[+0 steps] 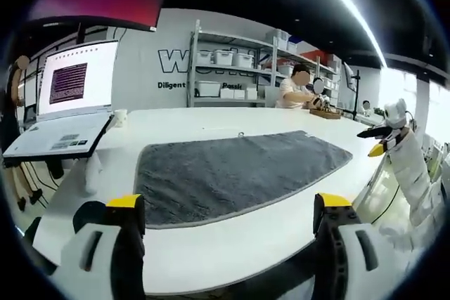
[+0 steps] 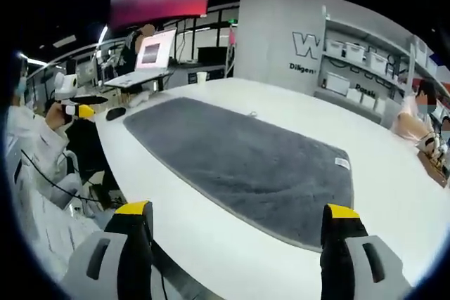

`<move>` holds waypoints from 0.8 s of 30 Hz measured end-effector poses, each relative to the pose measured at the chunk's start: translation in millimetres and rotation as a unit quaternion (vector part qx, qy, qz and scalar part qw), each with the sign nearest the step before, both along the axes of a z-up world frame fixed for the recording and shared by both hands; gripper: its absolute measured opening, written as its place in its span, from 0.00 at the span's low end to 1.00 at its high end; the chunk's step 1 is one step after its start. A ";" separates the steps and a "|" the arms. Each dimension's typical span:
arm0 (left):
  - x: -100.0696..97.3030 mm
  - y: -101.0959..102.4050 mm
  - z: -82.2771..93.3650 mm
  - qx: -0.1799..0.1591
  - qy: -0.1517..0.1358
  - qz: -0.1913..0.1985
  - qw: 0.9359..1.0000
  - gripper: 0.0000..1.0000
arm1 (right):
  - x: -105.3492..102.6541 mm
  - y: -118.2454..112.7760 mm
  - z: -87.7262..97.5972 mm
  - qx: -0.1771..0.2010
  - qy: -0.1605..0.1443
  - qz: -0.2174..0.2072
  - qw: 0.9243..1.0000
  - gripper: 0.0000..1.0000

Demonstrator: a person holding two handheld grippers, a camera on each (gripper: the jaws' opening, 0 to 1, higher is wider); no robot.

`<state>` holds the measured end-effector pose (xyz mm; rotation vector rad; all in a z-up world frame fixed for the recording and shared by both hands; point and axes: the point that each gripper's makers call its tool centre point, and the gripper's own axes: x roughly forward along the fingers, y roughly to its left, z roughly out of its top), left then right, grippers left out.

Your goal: Open the folded towel by lifting each exposed corner and separating the folded layers until the towel lies flat within the target outline without major curled edges

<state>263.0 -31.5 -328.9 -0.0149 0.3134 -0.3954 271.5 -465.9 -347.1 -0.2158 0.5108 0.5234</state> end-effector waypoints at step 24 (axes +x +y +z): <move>7.9 2.8 -2.2 -0.007 0.000 0.003 1.000 0.99 | 16.6 7.0 -4.1 -0.018 0.011 -0.001 1.000 0.99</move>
